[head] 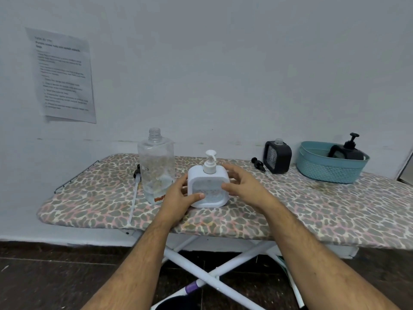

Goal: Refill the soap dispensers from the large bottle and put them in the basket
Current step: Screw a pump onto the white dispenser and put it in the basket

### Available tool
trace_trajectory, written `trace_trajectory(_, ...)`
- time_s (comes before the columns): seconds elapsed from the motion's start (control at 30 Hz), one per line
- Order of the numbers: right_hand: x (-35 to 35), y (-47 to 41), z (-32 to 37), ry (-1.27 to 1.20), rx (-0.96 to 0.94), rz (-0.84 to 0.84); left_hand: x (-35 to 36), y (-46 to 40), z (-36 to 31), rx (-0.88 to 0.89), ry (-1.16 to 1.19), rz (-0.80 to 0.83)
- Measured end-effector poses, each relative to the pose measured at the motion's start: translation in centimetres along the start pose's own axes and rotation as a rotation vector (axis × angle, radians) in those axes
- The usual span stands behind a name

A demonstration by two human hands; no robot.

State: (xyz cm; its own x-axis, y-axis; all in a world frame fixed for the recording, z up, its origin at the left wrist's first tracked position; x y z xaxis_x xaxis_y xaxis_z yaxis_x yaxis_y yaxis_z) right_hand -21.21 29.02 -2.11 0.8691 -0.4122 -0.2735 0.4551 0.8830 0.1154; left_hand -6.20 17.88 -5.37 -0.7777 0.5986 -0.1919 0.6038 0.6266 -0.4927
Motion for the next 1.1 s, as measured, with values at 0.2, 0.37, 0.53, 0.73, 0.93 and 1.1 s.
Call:
trace_trajectory(0.2,-2.1,0.6,-0.2,0.051,0.001,-0.016,0.9,-0.1,-1.4,0.044,-0.021,0.033)
trace_trajectory(0.37,-5.2,2.4,-0.2,0.059,-0.027,-0.066,3.9,-0.5,-2.6,0.061,0.003,0.064)
trace_trajectory(0.53,-10.0,4.7,-0.2,0.037,-0.056,-0.192,8.2,-2.0,-4.1,0.093,0.042,0.081)
trace_trajectory(0.73,-16.2,6.9,-1.4,0.007,-0.067,-0.39,14.3,-4.2,-5.1,0.113,0.104,0.08)
trace_trajectory(0.93,-22.1,8.2,-2.7,0.031,-0.039,-0.609,20.0,-6.7,-4.7,0.085,0.173,0.128)
trace_trajectory(1.1,-27.1,9.0,-3.4,-0.009,-0.029,-0.787,24.5,-8.1,-4.2,0.077,0.126,0.179)
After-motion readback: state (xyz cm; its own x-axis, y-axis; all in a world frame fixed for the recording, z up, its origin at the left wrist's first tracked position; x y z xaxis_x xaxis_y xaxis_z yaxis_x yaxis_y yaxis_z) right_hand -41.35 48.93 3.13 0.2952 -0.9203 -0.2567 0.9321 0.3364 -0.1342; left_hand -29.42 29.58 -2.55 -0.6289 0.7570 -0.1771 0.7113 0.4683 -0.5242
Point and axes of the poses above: each hand's wrist, its own y-axis away from the middle knuckle, its own x-axis out of the palm, z = x × y, the point moved 9 cm from there along -y, towards the middle knuckle, and after that the axes turned 15 degrees about x, right-handed, at the moved point
